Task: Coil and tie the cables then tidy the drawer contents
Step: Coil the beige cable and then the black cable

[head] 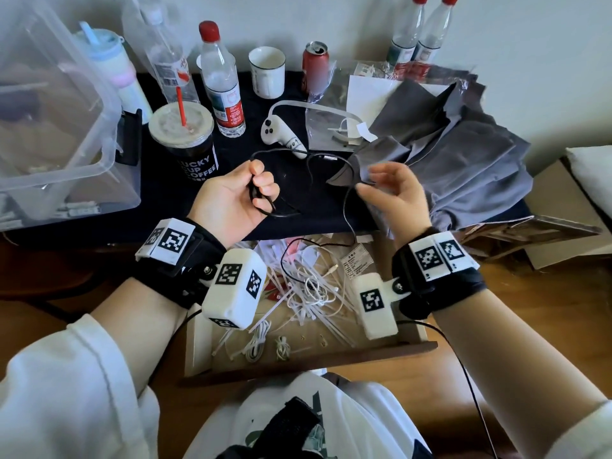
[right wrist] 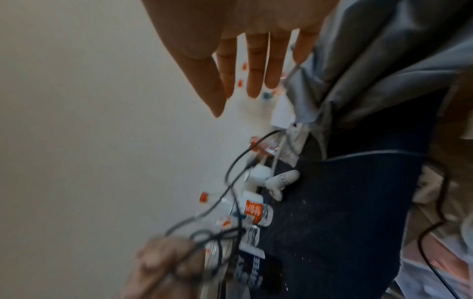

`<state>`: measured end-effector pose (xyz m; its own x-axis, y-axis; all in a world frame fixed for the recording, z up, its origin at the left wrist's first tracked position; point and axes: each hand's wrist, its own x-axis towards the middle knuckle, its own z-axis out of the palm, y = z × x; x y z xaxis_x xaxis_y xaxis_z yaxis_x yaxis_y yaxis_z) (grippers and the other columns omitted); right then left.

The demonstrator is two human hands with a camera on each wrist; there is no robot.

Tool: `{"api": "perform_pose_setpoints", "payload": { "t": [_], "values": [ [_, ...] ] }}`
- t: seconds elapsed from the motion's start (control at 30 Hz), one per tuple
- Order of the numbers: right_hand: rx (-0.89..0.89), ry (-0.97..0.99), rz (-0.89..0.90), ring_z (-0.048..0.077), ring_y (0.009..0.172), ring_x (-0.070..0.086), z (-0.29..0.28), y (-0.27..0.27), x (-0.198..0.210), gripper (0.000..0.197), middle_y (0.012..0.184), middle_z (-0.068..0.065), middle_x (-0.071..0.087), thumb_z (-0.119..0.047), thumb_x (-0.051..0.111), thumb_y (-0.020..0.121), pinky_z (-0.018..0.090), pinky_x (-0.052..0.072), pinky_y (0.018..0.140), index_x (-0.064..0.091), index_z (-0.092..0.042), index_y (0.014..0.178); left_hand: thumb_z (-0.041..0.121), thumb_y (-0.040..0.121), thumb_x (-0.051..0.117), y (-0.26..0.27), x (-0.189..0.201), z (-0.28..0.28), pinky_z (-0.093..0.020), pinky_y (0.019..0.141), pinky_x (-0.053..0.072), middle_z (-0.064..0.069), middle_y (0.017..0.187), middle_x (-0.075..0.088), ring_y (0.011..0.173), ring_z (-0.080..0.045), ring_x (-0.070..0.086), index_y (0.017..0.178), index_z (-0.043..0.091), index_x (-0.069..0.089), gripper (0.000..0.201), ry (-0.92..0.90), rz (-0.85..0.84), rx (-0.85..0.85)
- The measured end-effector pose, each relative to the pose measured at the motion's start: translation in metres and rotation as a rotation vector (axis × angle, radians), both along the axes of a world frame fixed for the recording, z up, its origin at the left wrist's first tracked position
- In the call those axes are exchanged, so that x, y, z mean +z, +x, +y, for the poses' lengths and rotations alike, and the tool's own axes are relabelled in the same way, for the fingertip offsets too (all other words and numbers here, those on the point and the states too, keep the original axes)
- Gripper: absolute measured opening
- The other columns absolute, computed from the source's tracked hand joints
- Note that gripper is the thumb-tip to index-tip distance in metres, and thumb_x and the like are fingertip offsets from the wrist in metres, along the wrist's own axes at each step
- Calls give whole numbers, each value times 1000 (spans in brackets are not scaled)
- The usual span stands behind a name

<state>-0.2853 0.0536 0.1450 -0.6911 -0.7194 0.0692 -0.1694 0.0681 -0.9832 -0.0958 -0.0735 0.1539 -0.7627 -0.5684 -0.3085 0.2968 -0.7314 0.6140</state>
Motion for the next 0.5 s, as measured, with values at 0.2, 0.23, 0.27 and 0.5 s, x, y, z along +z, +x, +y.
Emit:
{"api": "perform_pose_setpoints", "payload": {
  "t": [0.2, 0.23, 0.27, 0.5],
  "values": [
    [402, 400, 698, 12, 131, 25, -14, 28, 4, 32, 137, -17, 39, -33, 75, 72, 35, 12, 104, 67, -41, 102, 14, 97, 36, -17, 17, 11, -12, 52, 45, 2, 70, 49, 66, -9, 49, 77, 12, 57, 29, 171, 185, -38],
    [400, 389, 669, 11, 128, 32, -16, 28, 2, 18, 131, -17, 48, -38, 69, 79, 38, 13, 105, 70, -36, 97, 15, 99, 34, -19, 19, 12, -14, 55, 47, 0, 73, 53, 68, -10, 52, 84, 10, 59, 30, 190, 187, -14],
    [396, 367, 613, 8, 119, 44, -18, 27, 0, 13, 116, -20, 58, -42, 62, 83, 42, 19, 106, 70, -34, 89, 18, 101, 32, -19, 20, 13, -16, 59, 51, -3, 77, 59, 70, -11, 57, 93, 9, 60, 30, 176, 159, 8],
    [369, 67, -62, 3, 49, 52, -18, 16, 4, 33, 58, -4, 54, -10, 41, 99, 13, 45, 54, 48, -10, 67, 35, 97, 34, -14, 18, 17, -25, 73, 56, -15, 117, 65, 99, -20, 66, 118, 3, 55, 43, -1, -42, -188]
  ]
}}
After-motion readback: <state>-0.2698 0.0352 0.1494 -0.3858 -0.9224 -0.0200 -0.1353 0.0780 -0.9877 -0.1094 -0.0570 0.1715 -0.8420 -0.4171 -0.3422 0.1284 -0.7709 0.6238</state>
